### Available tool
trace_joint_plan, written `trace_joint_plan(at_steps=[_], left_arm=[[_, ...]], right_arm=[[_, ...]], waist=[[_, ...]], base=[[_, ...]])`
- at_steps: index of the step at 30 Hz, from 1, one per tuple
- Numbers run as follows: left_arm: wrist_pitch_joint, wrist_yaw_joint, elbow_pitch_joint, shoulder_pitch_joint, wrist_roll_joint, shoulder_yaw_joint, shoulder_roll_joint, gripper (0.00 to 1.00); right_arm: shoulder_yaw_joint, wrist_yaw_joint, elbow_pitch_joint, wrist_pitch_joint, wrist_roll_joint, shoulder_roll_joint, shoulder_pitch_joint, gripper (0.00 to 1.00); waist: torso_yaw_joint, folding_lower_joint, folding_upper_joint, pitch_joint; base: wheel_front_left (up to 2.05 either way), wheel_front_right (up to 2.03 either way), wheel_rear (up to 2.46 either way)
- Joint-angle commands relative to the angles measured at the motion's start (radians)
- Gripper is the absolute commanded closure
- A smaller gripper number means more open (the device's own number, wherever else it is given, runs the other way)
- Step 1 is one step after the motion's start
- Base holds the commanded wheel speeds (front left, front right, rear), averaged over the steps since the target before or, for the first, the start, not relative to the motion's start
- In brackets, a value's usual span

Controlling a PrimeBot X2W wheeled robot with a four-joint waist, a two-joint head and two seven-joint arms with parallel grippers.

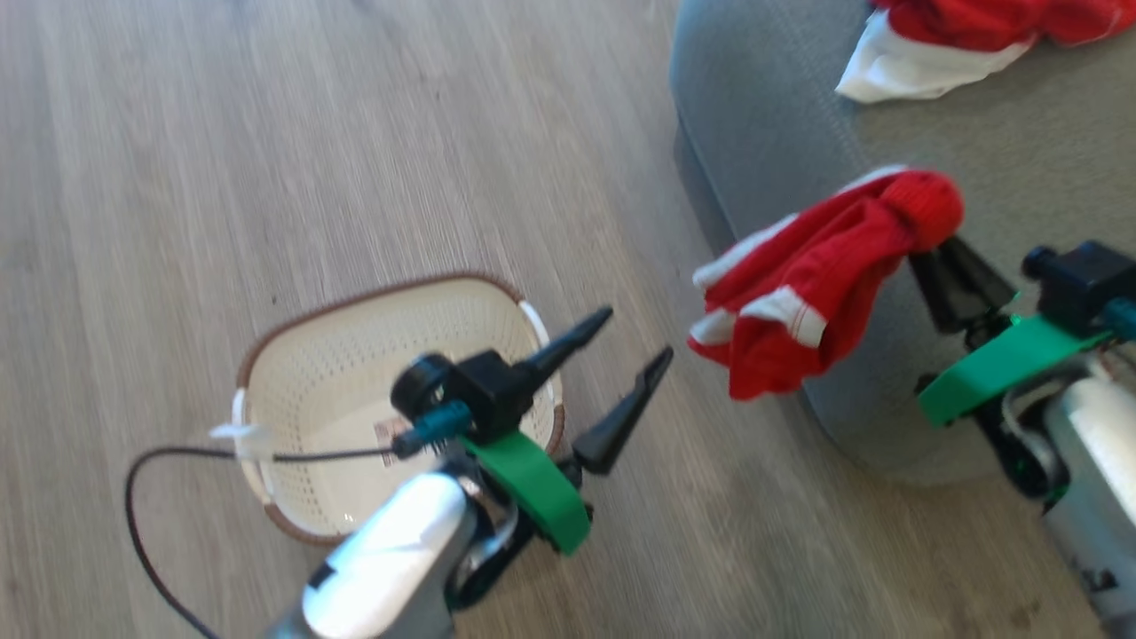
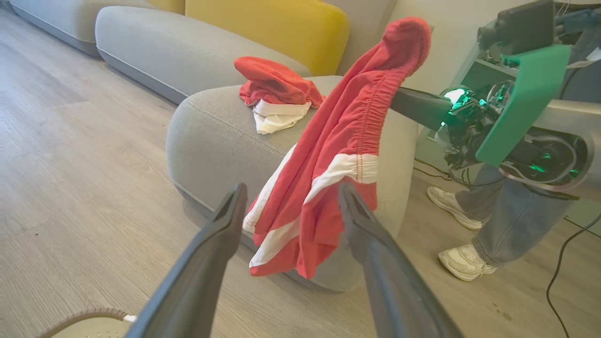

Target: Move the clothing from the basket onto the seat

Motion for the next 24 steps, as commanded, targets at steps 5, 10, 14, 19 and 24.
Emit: trace_joint_plan(at_steps=[5,10,14,19,24], left_arm=[[0.012,0.017,-0.078,-0.123,0.029,0.072,0.049,0.0],[0.038,0.023,-0.125,-0.208,0.041,0.113,0.091,0.0],[0.037,0.031,-0.143,-0.249,0.042,0.145,0.114,0.0],[0.023,0.03,-0.14,-0.248,0.033,0.157,0.119,0.0],[0.013,0.03,-0.138,-0.232,0.027,0.157,0.12,0.0]], right_arm=[[-0.075,0.0,-0.012,-0.007,0.01,0.008,-0.137,1.0],[-0.14,0.0,0.08,-0.007,0.003,0.001,-0.378,1.0],[-0.239,0.0,0.153,-0.007,0.012,-0.032,-0.602,1.0],[-0.379,0.0,0.272,0.03,-0.028,-0.139,-0.837,1.0],[-0.501,0.0,0.382,0.08,-0.088,-0.28,-0.942,1.0]], waist=[[0.022,0.0,0.0,0.182],[0.058,0.0,0.0,0.344],[0.089,0.0,0.0,0.434],[0.133,0.0,0.0,0.481],[0.158,0.0,0.0,0.514]], base=[[0.0,0.0,0.0],[0.0,0.0,0.0],[0.0,0.0,0.0],[0.0,0.0,0.0],[0.0,0.0,0.0]])
